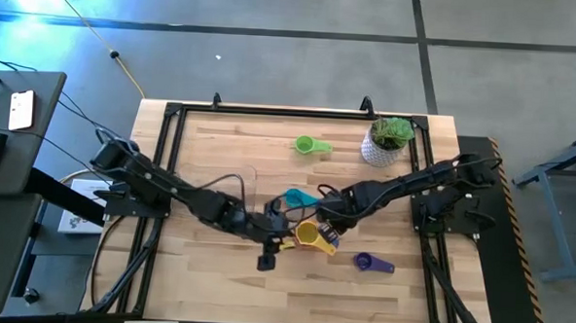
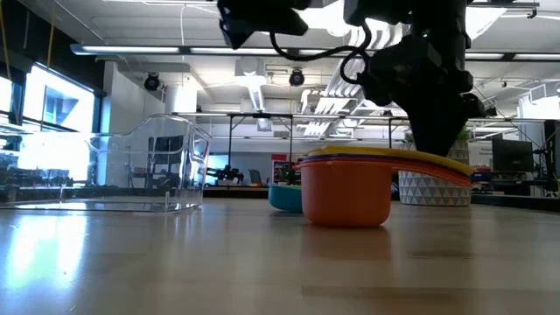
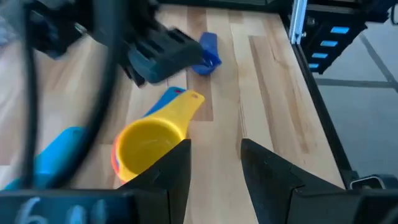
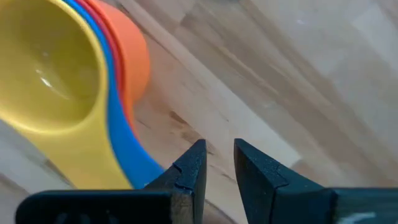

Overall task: Nest measuring cups in basket
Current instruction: Stack the yellow measuring cup into the blue stacked measuring cups

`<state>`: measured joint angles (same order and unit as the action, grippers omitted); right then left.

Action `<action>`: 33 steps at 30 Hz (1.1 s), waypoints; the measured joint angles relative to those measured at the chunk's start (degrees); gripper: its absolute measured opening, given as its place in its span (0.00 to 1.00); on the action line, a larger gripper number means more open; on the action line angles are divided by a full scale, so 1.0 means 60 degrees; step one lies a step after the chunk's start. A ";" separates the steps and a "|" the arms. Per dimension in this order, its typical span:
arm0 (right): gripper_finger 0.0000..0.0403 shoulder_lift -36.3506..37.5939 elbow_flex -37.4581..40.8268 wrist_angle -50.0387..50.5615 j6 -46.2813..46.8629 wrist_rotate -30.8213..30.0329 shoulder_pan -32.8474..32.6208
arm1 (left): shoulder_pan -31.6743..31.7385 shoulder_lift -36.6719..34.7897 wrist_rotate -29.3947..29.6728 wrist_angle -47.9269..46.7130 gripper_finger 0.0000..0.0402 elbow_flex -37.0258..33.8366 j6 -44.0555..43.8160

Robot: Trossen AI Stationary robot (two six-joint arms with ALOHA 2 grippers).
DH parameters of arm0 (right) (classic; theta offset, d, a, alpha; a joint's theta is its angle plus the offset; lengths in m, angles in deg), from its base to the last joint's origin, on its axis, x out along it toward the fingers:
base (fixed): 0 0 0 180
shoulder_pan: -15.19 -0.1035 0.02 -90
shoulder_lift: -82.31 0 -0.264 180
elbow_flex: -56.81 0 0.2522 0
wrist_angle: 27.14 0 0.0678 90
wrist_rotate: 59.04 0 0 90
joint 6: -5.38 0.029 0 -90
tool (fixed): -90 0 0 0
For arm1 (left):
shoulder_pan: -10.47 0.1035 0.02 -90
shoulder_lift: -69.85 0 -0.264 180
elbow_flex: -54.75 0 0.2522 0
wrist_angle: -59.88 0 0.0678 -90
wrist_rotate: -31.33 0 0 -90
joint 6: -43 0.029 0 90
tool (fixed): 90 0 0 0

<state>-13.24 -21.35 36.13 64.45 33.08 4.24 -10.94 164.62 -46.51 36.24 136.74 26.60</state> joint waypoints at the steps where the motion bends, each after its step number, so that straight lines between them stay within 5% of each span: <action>1: 0.18 0.0000 0.0000 0.0101 -0.0206 0.0012 0.0078 | -0.0048 0.0182 0.0001 0.0290 0.33 -0.0007 0.0002; 17: 0.18 0.0011 0.0864 -0.0920 -0.2554 0.2405 0.1450 | -0.0641 0.2514 0.0285 0.3939 0.33 -0.0007 0.1698; 33: 0.18 0.0011 0.1512 -0.2373 -0.1441 0.2305 0.1042 | -0.0343 0.3902 0.0132 0.5074 0.33 -0.0002 0.1228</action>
<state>-13.17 -12.28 21.89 55.81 46.91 10.49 -13.00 188.03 -45.72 66.69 136.73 33.97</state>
